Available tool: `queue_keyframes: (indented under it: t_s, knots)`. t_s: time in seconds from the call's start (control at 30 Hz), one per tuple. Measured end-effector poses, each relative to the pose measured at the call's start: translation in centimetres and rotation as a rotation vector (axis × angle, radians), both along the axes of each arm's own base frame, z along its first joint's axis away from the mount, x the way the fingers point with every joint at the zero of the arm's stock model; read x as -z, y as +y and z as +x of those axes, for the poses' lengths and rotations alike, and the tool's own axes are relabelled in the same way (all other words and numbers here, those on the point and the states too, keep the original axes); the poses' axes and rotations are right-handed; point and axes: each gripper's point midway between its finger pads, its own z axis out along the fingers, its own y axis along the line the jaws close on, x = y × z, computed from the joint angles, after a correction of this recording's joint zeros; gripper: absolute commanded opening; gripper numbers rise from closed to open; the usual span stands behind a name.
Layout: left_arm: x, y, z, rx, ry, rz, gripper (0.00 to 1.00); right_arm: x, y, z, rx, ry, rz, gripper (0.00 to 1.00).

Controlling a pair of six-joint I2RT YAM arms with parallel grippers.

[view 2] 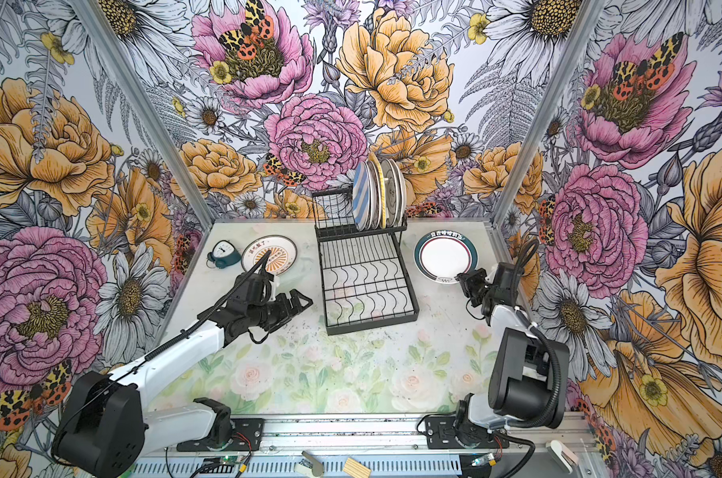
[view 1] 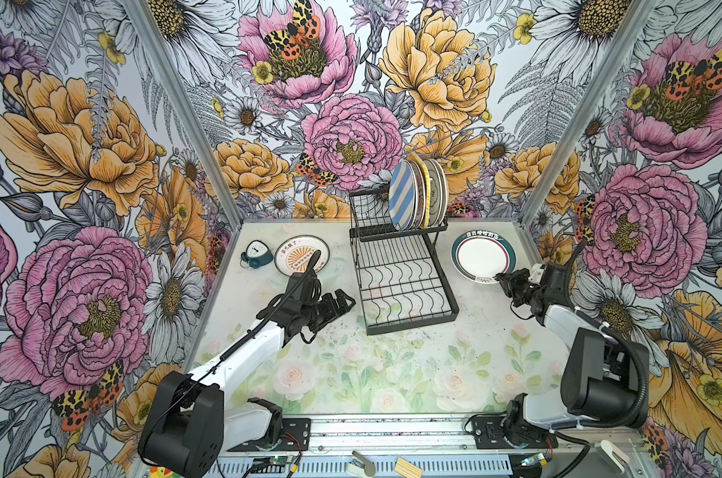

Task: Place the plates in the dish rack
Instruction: 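Lift the green-rimmed plate toward the left gripper over the rack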

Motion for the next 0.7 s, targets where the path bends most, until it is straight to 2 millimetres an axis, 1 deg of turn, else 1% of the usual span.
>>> queue_keyframes:
  t_s: [0.17,0.33,0.6,0.7]
  knots:
    - [-0.6,-1.0,-0.7,0.052,-0.019,-0.015,0.99,-1.5,1.6,-2.9,-0.039,-0.010,0.000,0.00]
    - [-1.7,-1.8,-1.3,0.095,-0.043,-0.045,0.98,-1.8,4.0,-5.7,-0.103,0.005,0.007,0.00]
    - [-3.4,-3.4,-2.2,0.189,-0.084,-0.118,0.95,-2.8,10.7,-9.1,-0.326,0.003,-0.022,0.00]
    - [-4.2,-4.2,-2.6,0.228,-0.099,-0.155,0.93,-2.8,13.2,-10.3,-0.413,0.005,-0.036,0.00]
